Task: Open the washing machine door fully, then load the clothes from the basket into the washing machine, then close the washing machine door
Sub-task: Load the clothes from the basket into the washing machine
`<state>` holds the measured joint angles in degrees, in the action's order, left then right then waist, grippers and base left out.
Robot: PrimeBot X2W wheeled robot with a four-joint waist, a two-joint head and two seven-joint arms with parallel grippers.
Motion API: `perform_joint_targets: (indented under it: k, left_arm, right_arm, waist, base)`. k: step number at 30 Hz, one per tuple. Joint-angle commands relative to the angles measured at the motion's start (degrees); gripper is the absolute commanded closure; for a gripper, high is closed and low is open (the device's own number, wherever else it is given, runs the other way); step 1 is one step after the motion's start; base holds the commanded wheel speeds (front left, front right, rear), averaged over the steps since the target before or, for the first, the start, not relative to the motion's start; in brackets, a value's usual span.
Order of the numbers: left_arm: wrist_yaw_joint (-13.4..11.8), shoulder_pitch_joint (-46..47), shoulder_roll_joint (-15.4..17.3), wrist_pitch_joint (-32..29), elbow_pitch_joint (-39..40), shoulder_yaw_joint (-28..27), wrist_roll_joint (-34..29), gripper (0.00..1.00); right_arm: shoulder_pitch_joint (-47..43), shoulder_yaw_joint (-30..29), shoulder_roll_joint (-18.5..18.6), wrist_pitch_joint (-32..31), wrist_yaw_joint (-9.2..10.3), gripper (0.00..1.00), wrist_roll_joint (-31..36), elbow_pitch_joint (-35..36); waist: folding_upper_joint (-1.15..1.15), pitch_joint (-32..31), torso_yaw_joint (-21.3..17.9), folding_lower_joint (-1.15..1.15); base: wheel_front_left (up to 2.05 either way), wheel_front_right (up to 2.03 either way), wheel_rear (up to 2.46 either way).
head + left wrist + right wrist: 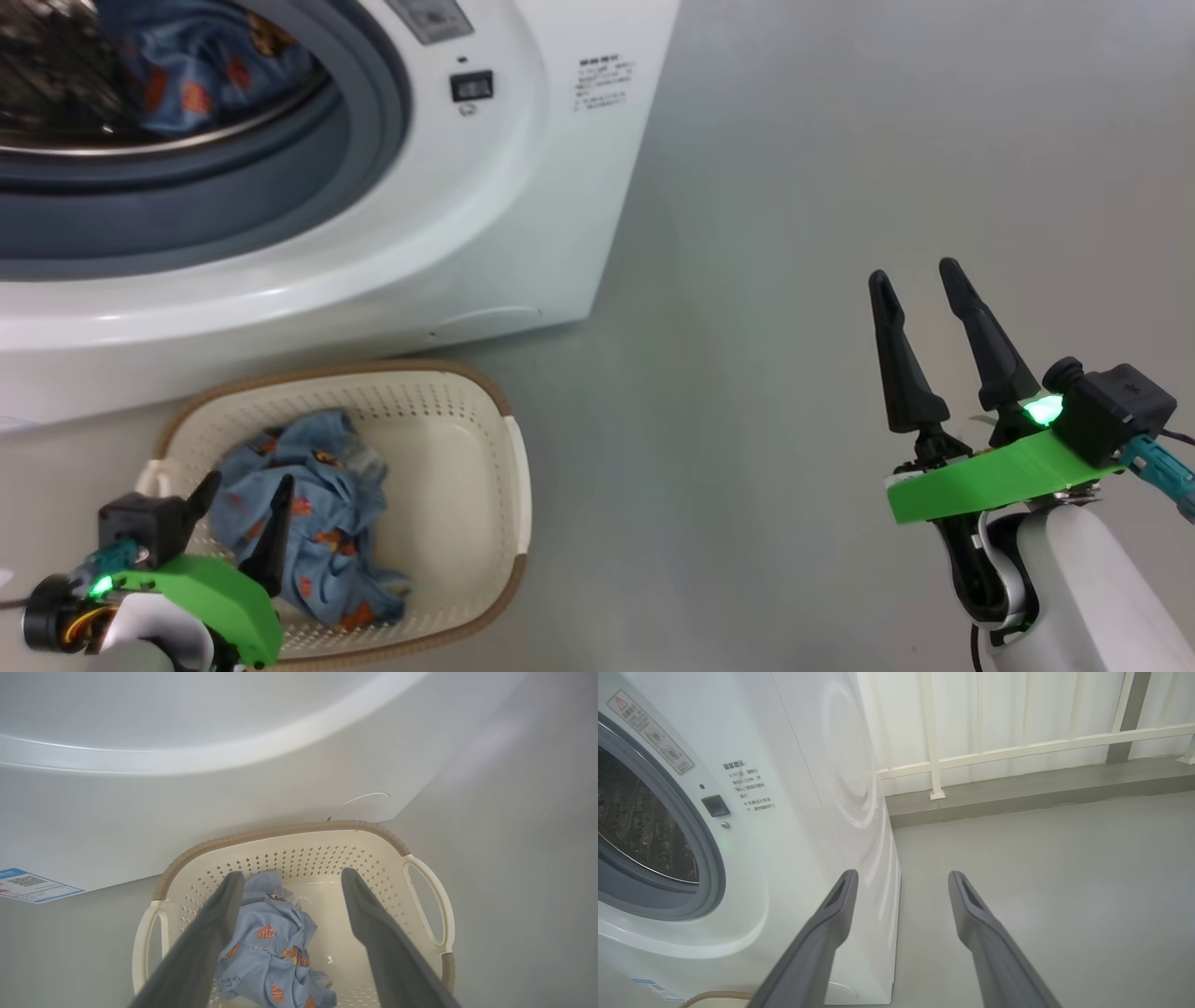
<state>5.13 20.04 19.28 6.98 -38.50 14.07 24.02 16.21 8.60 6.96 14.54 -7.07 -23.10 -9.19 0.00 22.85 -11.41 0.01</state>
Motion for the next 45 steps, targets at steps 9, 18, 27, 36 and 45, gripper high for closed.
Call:
perform_joint_targets:
  k: [9,18,27,36,45]
  left_arm:
    - [1.9,9.3,2.6,0.0,-11.7,2.4,-1.4,0.0]
    - [2.3,15.3,3.7,-0.3,-20.9,4.7,-0.6,0.0]
    - [2.3,21.0,4.5,-3.6,-27.7,7.5,-0.8,0.0]
    - [1.8,26.0,6.8,-7.4,-32.6,8.4,-1.2,0.0]
    - [1.6,29.6,7.7,-10.4,-33.8,10.4,-2.4,0.0]
  right_arm:
    - [2.6,0.6,-1.9,0.5,-0.42,0.0,1.7,2.9]
    - [3.9,0.7,-3.2,0.5,-0.42,0.0,2.3,3.7]
    - [5.2,1.3,-4.0,0.5,-0.42,0.0,2.3,4.6]
    - [6.2,2.8,-4.1,0.5,-0.42,0.0,0.0,5.9]
    - [6.5,3.5,-4.1,0.5,-0.42,0.0,-1.1,6.9]
  waist:
    - [0.0,9.2,-4.2,-0.01]
    - [0.0,15.3,-5.9,-0.01]
    - [0.0,20.9,-7.2,-0.01]
    - [0.0,25.9,-9.5,-0.01]
    - [0.0,29.1,-11.1,-0.01]
  base:
    - [0.0,0.0,0.0]
    - [0.0,0.0,0.0]
    - [0.0,0.0,0.0]
    - [0.0,0.0,0.0]
    - [0.0,0.0,0.0]
